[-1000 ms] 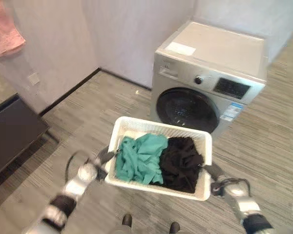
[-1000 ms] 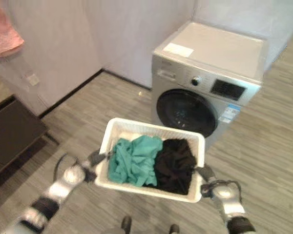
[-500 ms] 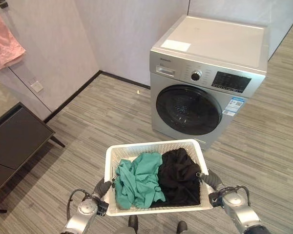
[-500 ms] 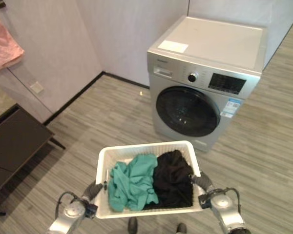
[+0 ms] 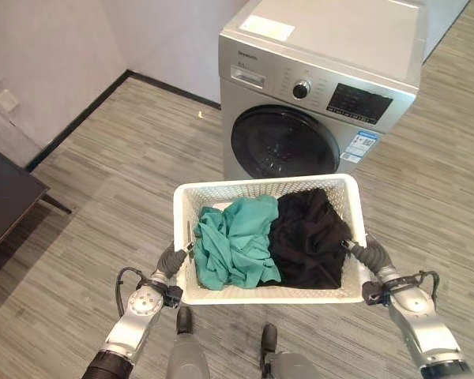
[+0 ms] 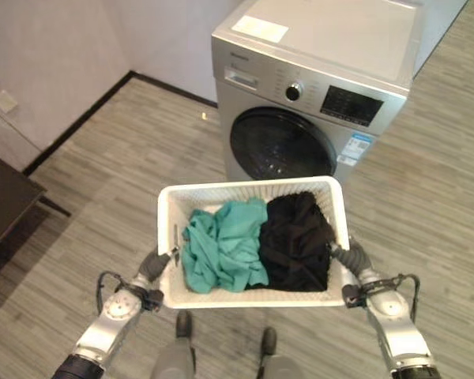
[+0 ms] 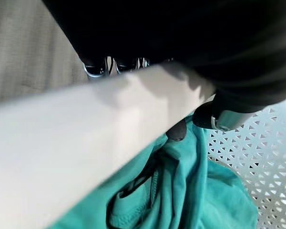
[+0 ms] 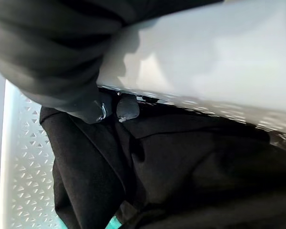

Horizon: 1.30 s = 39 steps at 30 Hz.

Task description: Grab the laundry basket,head to the washer,open it,put in the laundry and shut it.

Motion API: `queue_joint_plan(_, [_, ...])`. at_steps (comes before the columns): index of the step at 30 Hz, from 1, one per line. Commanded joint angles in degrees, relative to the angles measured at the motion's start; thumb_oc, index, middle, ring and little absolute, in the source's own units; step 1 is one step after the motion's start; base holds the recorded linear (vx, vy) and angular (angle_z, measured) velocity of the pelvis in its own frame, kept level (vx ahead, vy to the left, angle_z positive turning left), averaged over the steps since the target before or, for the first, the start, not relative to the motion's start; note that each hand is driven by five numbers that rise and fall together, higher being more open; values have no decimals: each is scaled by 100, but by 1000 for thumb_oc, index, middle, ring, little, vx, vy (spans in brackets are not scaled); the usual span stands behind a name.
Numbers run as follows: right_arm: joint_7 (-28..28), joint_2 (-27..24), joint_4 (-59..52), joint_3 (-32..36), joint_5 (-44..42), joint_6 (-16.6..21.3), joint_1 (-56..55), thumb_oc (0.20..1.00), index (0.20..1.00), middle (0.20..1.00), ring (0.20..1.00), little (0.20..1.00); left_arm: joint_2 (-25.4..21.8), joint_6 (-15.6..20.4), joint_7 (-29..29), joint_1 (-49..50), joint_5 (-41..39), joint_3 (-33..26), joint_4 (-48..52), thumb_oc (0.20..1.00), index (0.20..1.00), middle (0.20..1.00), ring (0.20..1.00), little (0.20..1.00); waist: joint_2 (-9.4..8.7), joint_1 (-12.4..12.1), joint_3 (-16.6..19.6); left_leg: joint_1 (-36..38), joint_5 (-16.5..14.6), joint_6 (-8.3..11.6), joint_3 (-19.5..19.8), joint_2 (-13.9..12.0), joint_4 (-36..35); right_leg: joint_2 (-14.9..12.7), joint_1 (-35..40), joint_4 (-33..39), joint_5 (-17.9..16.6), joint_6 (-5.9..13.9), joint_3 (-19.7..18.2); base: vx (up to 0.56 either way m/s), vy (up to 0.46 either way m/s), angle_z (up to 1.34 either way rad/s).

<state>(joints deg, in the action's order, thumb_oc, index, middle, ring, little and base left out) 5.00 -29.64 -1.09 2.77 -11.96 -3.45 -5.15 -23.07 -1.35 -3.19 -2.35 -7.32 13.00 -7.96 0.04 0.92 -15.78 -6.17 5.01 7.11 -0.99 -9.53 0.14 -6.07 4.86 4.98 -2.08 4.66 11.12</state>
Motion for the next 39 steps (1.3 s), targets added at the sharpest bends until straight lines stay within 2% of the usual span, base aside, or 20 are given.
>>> queue_joint_plan(1, [-348, -553, -501, 1077, 265, 577, -53, 200, 200, 200, 200, 200, -878, 601, -445, -60, -37, -1794, 729, 200, 200, 200, 200, 200, -52, -130, 543, -131, -862, -499, -225, 261, 831, -812, -39, -1530, 585, 213, -92, 123, 398, -13])
queue_joint_plan(3, [-323, -482, -720, 1238, 328, 590, -116, 200, 200, 200, 200, 200, -1144, 627, -429, 105, 84, -2063, 1038, 200, 200, 200, 200, 200, 16, -104, 523, 36, -922, -706, -465, 360, 737, -954, -446, -2238, 293, 200, -65, 97, 449, -41])
queue_joint_plan(6, [-293, -342, -893, 1449, 417, 629, -237, 200, 200, 200, 200, 200, -1442, 648, -353, 202, 295, -2436, 1448, 200, 200, 200, 200, 200, 55, -118, 543, 371, -1155, -880, -884, 515, 626, -1274, -748, -2764, 234, 215, 464, 60, 313, -48])
queue_joint_plan(8, [-261, -301, -981, 1515, 438, 604, -314, 200, 200, 200, 200, 200, -1463, 660, -303, 214, 364, -2477, 1533, 200, 200, 200, 200, 200, 33, -87, 547, 478, -1203, -916, -944, 583, 581, -1238, -751, -2661, 243, 226, 475, 38, 116, -63])
queue_joint_plan(11, [-290, -389, -998, 1579, 455, 607, -185, 200, 200, 200, 200, 200, -1522, 730, -331, -72, 470, -2435, 1524, 200, 200, 200, 200, 200, 33, 62, 531, 677, -1352, -993, -1016, 705, 533, -805, -1087, -2277, 366, 210, 166, 63, 93, -47])
queue_joint_plan(14, [-412, -510, -963, 1556, 438, 597, 97, 200, 200, 200, 200, 200, -1487, 736, -388, -524, 585, -2269, 1358, 200, 200, 200, 200, 200, 18, 203, 498, 1018, -1531, -1005, -1118, 818, 389, -623, -1324, -1215, 135, 360, -12, 131, 11, -39])
queue_joint_plan(17, [-517, -622, -882, 1518, 463, 590, 323, 200, 200, 200, 200, 200, -1479, 754, -461, -950, 542, -2036, 1134, 200, 200, 200, 200, 200, 10, 244, 464, 1147, -1561, -994, -1149, 831, 330, -609, -1505, -831, -128, 477, -137, 147, -39, -16])
queue_joint_plan(21, [-707, -931, -712, 1164, 448, 528, 996, 200, 200, 200, 200, 200, -1497, 714, -501, -1977, 157, -1417, 604, 200, 200, 200, 200, 200, 38, 297, 545, 1530, -1663, -905, -1179, 807, 98, -624, -1660, -287, -290, 664, 268, 238, -84, -22])
queue_joint_plan(25, [-612, -1166, -855, 865, 340, 578, 1277, 200, 200, 200, 200, 200, -1407, 725, -611, -2819, -192, -825, 76, 200, 200, 200, 200, 200, -89, 426, 715, 1798, -1874, -756, -1072, 739, 386, -561, -1452, -501, -474, 546, 203, 302, -141, -1])
queue_joint_plan(26, [-611, -1167, -854, 872, 336, 577, 1282, 200, 200, 200, 200, 200, -1408, 731, -615, -2839, -194, -816, 61, 200, 200, 200, 200, 200, -107, 432, 711, 1772, -1854, -751, -1065, 752, 400, -577, -1465, -497, -491, 533, 208, 396, -258, 38])
queue_joint_plan(27, [-556, -1330, -1024, 694, 230, 615, 1487, 200, 200, 200, 200, 200, -1422, 729, -676, -3036, -370, -689, -65, 200, 200, 200, 200, 200, -64, 505, 784, 1806, -1688, -582, -1000, 392, 1025, -317, -1345, -842, -271, 345, 169, 388, -299, 27])
queue_joint_plan(28, [-543, -1390, -1095, 613, 152, 644, 1553, 200, 200, 200, 200, 200, -1430, 729, -723, -3119, -490, -635, -150, 200, 200, 200, 200, 200, -46, 516, 788, 1684, -1382, -506, -990, 194, 1619, -159, -1210, -939, -119, 218, 142, 535, -452, 23])
queue_joint_plan(29, [-535, -1434, -1141, 490, 61, 680, 1703, 200, 200, 200, 200, 200, -1475, 708, -773, -3219, -598, -615, -264, 200, 200, 200, 200, 200, -52, 482, 794, 1463, -892, -376, -973, -72, 2405, 35, -1021, -940, 11, 19, 198, 247, -279, 14])
queue_joint_plan(30, [-538, -1434, -1129, 481, 58, 684, 1724, 200, 200, 200, 200, 200, -1484, 713, -774, -3233, -604, -615, -275, 200, 200, 200, 200, 200, -33, 498, 779, 1421, -916, -346, -942, -118, 2482, 72, -1014, -931, 11, -7, 219, 258, -424, 8])
queue_joint_plan(31, [-568, -1491, -1164, 348, -37, 714, 1865, 200, 200, 200, 200, 200, -1552, 657, -842, -3417, -721, -551, -443, 200, 200, 200, 200, 200, -160, 371, 677, 886, -166, -298, -755, -340, 3839, 294, -658, -812, 168, -324, 216, 187, -388, -17])
queue_joint_plan(32, [-554, -1542, -1188, 296, -72, 739, 1929, 200, 200, 200, 200, 200, -1567, 622, -878, -3548, -743, -511, -534, 200, 200, 200, 200, 200, -233, 325, 605, 586, -26, -343, -608, -385, 4360, 433, -534, -719, 222, -475, 169, 183, -375, -37])
queue_joint_plan(33, [-554, -1540, -1178, 302, -75, 743, 1940, 200, 200, 200, 200, 200, -1571, 626, -880, -3574, -746, -498, -548, 200, 200, 200, 200, 200, -213, 337, 596, 532, -45, -331, -568, -414, 4428, 462, -540, -709, 215, -488, 191, 182, -247, -31])
queue_joint_plan(34, [-600, -1561, -1107, 223, -85, 711, 1984, 200, 200, 200, 200, 200, -1591, 622, -898, -3675, -805, -467, -642, 200, 200, 200, 200, 200, -327, 256, 558, 86, -48, -382, -562, -458, 4679, 514, -305, -569, 350, -541, 131, 118, -122, -24])
queue_joint_plan(37, [-626, -1615, -1036, 283, -61, 634, 1908, 200, 200, 200, 200, 200, -1544, 589, -903, -3831, -827, -396, -735, 200, 200, 200, 200, 200, -399, 221, 558, -313, -267, -398, -592, -433, 4165, 449, -164, -490, 420, -486, 144, 248, -22, 4])
queue_joint_plan(39, [-613, -1753, -821, 402, -29, 575, 1811, 200, 200, 200, 200, 200, -1556, 573, -850, -3875, -735, -347, -839, 200, 200, 200, 200, 200, -444, 64, 585, -472, -500, -427, -616, -74, 2471, 327, 44, -430, 510, -346, 75, 329, 150, 6])
